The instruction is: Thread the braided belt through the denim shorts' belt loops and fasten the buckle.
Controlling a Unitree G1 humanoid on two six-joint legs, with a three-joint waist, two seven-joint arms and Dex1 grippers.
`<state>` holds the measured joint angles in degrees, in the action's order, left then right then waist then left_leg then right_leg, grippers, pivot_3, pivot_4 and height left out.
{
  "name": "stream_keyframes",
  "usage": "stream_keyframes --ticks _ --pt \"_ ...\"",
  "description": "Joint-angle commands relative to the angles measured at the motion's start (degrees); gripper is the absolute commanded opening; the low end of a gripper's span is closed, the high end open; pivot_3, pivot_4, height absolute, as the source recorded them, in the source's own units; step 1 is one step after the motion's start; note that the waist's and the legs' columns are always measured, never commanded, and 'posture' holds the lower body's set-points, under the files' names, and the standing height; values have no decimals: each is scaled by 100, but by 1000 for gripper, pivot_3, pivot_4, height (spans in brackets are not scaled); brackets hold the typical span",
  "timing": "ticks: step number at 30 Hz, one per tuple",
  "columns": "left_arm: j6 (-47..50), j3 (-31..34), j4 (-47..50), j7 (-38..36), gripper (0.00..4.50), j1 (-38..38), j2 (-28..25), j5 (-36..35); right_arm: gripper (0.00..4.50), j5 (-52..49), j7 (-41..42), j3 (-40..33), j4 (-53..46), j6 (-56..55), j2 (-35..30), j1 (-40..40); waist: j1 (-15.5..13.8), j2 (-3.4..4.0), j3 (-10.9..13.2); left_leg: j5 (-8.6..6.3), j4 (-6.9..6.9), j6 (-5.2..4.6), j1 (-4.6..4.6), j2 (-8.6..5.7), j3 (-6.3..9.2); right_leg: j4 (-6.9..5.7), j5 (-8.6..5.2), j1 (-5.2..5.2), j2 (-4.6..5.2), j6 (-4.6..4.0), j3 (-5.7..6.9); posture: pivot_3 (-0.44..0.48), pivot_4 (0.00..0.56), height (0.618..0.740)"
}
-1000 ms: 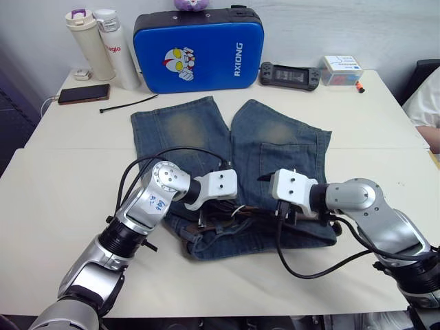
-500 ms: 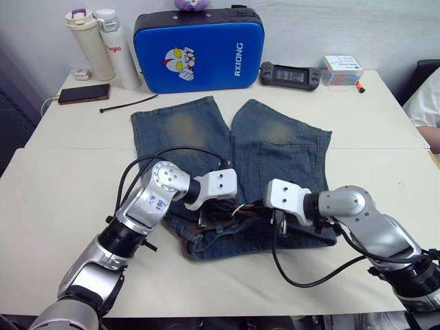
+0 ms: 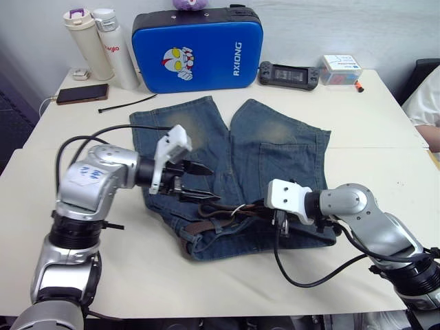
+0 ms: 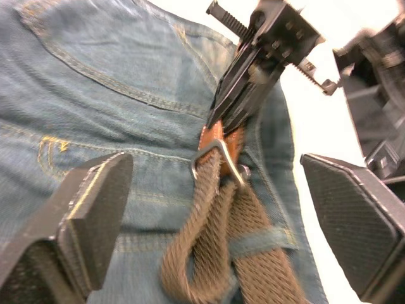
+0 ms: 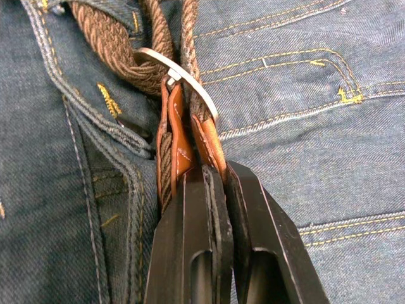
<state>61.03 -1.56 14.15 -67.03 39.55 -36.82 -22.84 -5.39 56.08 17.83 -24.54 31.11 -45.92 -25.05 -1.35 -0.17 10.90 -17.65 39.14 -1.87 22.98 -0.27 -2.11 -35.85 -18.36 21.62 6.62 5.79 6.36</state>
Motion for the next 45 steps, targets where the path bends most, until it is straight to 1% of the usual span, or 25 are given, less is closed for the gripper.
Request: stream_keyframes --ticks 1,2,3,4,5,8,9,10,11,12,21,22,25,32,39,42,45 --pt "-134 -199 831 -202 3937 -788 -510 -331 0 -32 102 -239 -65 -169 -124 -104 12 1 0 0 0 0 1 -1 0 2 0 0 0 0 0 0 150 725" --pt "-252 -318 862 -96 3520 -916 -551 -253 0 -35 113 -244 -59 -176 -123 -106 7 1 1 -1 -3 2 -2 -1 -2 1 0 0 4 0 -6 0 150 725" --pt "-365 -413 850 -8 3304 -972 -569 -182 0 -33 117 -244 -54 -190 -122 -106 -7 1 1 -1 -3 2 -2 -2 -1 3 0 0 4 0 -6 0 150 725" --pt "-602 -545 824 56 2903 -1039 -571 -56 0 -36 121 -244 -50 -200 -120 -108 -33 1 1 -2 -3 3 -1 -1 2 5 0 -1 4 0 -5 0 150 725" --pt "-758 -638 791 141 2486 -1094 -540 13 0 -37 123 -246 -48 -208 -119 -108 -39 1 1 -1 -1 3 0 -2 3 4 0 -2 3 0 -5 0 150 725" --pt "-1042 -882 660 368 1446 -1192 -403 123 0 -40 127 -261 -59 -210 -125 -106 -23 1 1 -1 2 3 3 -6 -1 6 0 -2 2 1 -11 0 150 725" --pt "-1151 -1007 612 410 955 -1207 -393 198 0 -43 127 -272 -75 -203 -132 -98 -18 1 1 -1 1 3 2 -5 -1 6 0 -2 2 1 -11 0 150 725" --pt "-1248 -1130 565 446 669 -1230 -381 264 0 -50 124 -288 -99 -191 -141 -85 -13 1 1 -1 0 3 2 -4 -1 6 0 -1 2 1 -11 0 150 725" --pt "-1316 -1234 534 466 125 -1246 -385 313 0 -55 123 -305 -124 -179 -154 -71 -8 1 1 -1 -2 3 2 -1 -1 6 0 0 1 1 -11 0 150 725" --pt "-1386 -1352 515 462 40 -1266 -411 368 0 -60 121 -326 -152 -166 -174 -54 -5 1 1 -1 -3 3 1 -1 -1 6 0 0 0 1 -11 0 150 725" --pt "-1600 -1910 527 455 40 -1551 -604 609 0 -94 138 -590 -382 -221 -440 173 -12 1 1 -1 -3 3 1 -1 -3 7 0 0 2 0 -12 0 150 725" --pt "-1636 -1950 508 446 40 -1581 -635 644 0 -86 178 -662 -417 -360 -531 250 -12 1 1 -1 -3 3 1 0 -2 7 0 0 2 1 -12 0 150 725" --pt "-1697 -2040 463 391 40 -1638 -736 700 0 42 264 -1088 -369 -1262 -902 611 -21 1 1 -1 -5 3 1 0 -2 9 0 0 3 1 -11 0 150 725" --pt "-1893 -2188 330 286 40 -1707 -960 787 0 66 348 -2339 477 -3168 -1427 1457 -9 2 0 -3 -15 4 -22 4 -17 15 0 -14 2 1 -23 0 150 725" --pt "-2032 -2272 263 219 40 -1770 -1056 819 0 16 452 -3061 968 -3939 -1540 2296 -6 3 -1 -3 -28 4 -50 10 -34 17 0 -30 2 0 -37 0 150 725" --pt "-2073 -2309 246 167 40 -1795 -1109 828 0 85 402 -3252 989 -4150 -1517 2629 -9 4 -1 -4 -30 5 -57 11 -35 20 0 -35 3 0 -38 0 150 725" --pt "-2098 -2429 215 -22 40 -1807 -1281 875 0 302 263 -3397 1185 -4565 -1465 3010 -7 5 -2 -4 -31 7 -64 11 -35 23 0 -44 3 0 -39 0 150 725"
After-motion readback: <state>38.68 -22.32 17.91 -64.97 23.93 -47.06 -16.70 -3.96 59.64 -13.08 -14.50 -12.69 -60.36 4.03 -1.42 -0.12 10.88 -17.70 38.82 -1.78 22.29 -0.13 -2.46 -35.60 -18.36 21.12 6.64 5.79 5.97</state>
